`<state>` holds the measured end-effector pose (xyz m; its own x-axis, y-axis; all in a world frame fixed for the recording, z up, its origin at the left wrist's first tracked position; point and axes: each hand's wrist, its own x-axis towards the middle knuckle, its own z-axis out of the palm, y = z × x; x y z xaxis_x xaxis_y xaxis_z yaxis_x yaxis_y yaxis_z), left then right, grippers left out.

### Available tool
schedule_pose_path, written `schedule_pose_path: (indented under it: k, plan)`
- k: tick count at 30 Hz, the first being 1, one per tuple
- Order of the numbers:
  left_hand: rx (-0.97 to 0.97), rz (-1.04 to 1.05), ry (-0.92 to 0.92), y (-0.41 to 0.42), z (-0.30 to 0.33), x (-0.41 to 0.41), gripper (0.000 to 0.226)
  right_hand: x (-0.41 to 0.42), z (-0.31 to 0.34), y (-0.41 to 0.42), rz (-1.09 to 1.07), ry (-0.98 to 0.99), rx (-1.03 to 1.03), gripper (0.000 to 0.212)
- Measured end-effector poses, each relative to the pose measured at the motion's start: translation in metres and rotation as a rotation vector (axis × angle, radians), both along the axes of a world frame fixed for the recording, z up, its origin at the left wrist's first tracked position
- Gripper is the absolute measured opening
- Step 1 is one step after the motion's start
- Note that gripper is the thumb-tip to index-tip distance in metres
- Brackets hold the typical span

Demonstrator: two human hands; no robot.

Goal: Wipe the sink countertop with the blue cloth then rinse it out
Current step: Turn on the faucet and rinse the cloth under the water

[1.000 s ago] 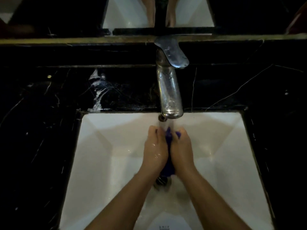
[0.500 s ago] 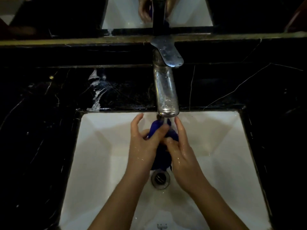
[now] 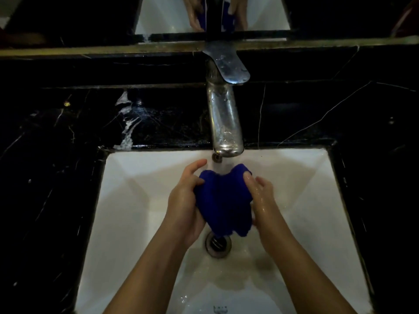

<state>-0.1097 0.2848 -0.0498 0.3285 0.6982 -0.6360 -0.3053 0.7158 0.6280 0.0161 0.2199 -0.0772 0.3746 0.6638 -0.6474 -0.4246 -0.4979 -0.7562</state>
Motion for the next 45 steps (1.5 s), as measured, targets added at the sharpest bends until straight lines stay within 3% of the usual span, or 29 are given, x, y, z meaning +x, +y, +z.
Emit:
schedule_pose_path:
  k: [1, 3, 7, 9, 11, 13, 16, 18, 22, 27, 30, 34, 39, 41, 45]
  plan:
    - [-0.007, 0.000, -0.038, 0.000, -0.002, -0.001, 0.044, 0.000, -0.004, 0.000, -0.020, 0.157, 0.003, 0.060]
    - [0.060, -0.034, -0.013, 0.001, -0.006, -0.002, 0.045, -0.002, -0.002, 0.000, -0.031, 0.208, 0.085, 0.064]
    - [0.454, -0.230, 0.371, 0.005, -0.007, -0.004, 0.044, -0.002, 0.000, -0.003, 0.006, -0.260, 0.278, 0.065]
    - [0.657, -0.265, 0.535, 0.002, -0.008, -0.003, 0.042, -0.005, 0.002, -0.001, -0.005, -0.353, 0.333, 0.060]
    - [0.745, -0.168, 0.670, -0.002, -0.010, 0.000, 0.035, -0.014, 0.001, -0.001, -0.016, -0.399, 0.344, 0.050]
    - [0.689, -0.054, 0.727, -0.006, -0.013, 0.009, 0.026, -0.022, -0.001, 0.009, -0.035, -0.346, 0.288, 0.037]
    - [0.541, -0.018, 0.640, -0.005, -0.020, 0.029, 0.021, -0.032, -0.005, 0.030, -0.018, -0.310, 0.172, 0.013]
    - [0.562, -0.052, 0.638, 0.005, -0.027, 0.029, 0.027, -0.038, -0.001, 0.034, 0.035, -0.384, 0.156, 0.028]
    - [0.545, -0.047, 0.546, 0.010, -0.039, 0.020, 0.016, -0.036, 0.002, 0.035, 0.123, -0.541, 0.228, 0.024]
    - [0.622, -0.092, 0.551, 0.000, -0.029, 0.017, 0.018, -0.036, 0.001, 0.030, 0.081, -0.494, 0.234, 0.011]
    - [0.647, -0.143, 0.594, 0.002, -0.028, 0.016, 0.018, -0.039, -0.004, 0.029, 0.043, -0.452, 0.217, 0.018]
    - [0.597, -0.083, 0.559, 0.001, -0.029, 0.016, 0.021, -0.041, -0.006, 0.027, 0.080, -0.585, 0.211, 0.019]
    - [0.621, -0.127, 0.624, -0.007, -0.029, 0.007, 0.015, -0.024, -0.014, 0.033, 0.023, -0.514, 0.140, 0.020]
    - [0.632, -0.145, 0.658, 0.007, -0.029, -0.006, 0.012, -0.019, -0.008, 0.030, -0.045, -0.485, 0.203, 0.014]
    - [0.647, -0.074, 0.663, 0.017, -0.016, -0.014, 0.024, -0.014, 0.006, 0.031, -0.040, -0.527, 0.291, 0.022]
